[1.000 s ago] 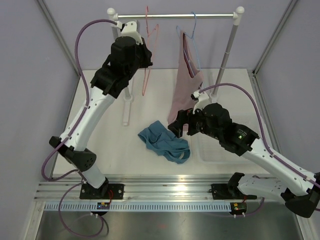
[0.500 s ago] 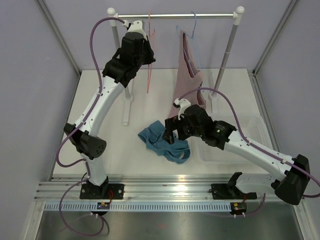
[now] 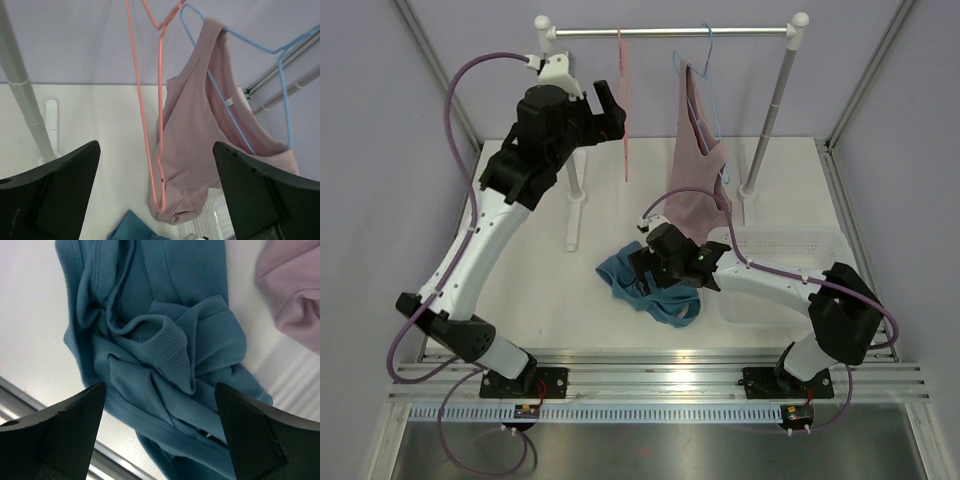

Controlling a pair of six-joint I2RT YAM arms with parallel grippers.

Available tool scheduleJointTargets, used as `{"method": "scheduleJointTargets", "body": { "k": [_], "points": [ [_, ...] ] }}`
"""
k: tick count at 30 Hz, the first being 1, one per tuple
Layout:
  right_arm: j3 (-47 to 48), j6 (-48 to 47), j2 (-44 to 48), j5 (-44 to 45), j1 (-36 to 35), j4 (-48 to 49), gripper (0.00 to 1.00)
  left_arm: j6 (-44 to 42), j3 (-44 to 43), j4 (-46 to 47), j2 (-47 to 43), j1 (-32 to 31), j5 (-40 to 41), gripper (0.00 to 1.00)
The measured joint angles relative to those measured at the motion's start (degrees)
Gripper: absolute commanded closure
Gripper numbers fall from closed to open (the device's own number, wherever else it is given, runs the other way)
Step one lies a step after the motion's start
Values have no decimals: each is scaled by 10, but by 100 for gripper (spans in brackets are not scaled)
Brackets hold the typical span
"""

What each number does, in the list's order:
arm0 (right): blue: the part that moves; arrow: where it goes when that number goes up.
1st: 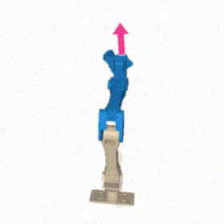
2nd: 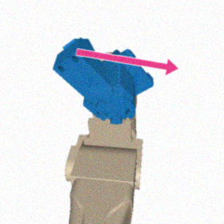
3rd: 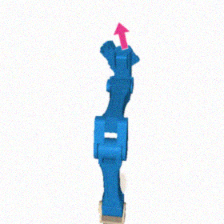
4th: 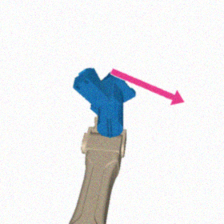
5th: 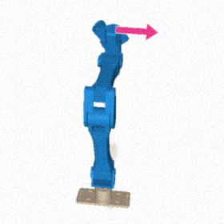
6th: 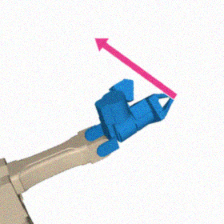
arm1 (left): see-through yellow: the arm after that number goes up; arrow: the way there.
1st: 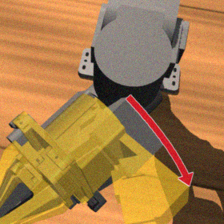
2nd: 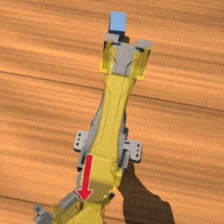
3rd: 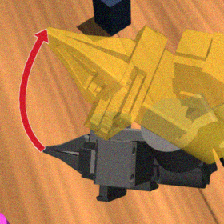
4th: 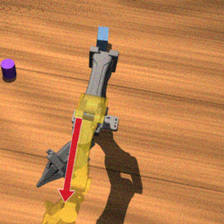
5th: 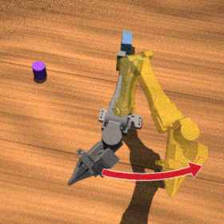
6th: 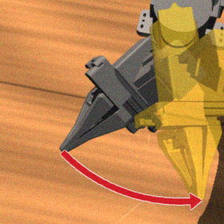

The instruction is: Remove the tank top from the hanger

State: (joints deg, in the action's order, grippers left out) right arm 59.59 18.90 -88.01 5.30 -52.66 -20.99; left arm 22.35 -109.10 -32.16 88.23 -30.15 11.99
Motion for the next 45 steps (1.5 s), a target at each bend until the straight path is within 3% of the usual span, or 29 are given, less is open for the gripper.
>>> {"method": "scheduleJointTargets", "body": {
  "k": [7, 8, 9, 12, 19, 33, 45],
  "points": [
    [1, -8, -104, 12, -20, 28, 21, 3, 97, 24, -159, 0, 3, 1],
    [4, -9, -117, 13, -23, 28, 27, 4, 109, 22, -182, 0, 5, 1],
    [8, -11, -129, 15, -26, 28, 48, 4, 119, 21, -200, 0, 8, 1],
    [28, -16, -148, 26, -38, 27, 79, 6, 158, 15, -259, 0, 23, 1],
    [50, -15, -122, 52, -57, -3, 100, 7, 241, -21, -355, 0, 55, 1],
    [155, -5, 192, 211, -54, -234, 100, -10, 255, -124, -382, 0, 106, 1],
    [183, 79, 306, 352, 6, -503, 100, -11, 255, -154, -375, 0, 116, 1]
  ]
}}
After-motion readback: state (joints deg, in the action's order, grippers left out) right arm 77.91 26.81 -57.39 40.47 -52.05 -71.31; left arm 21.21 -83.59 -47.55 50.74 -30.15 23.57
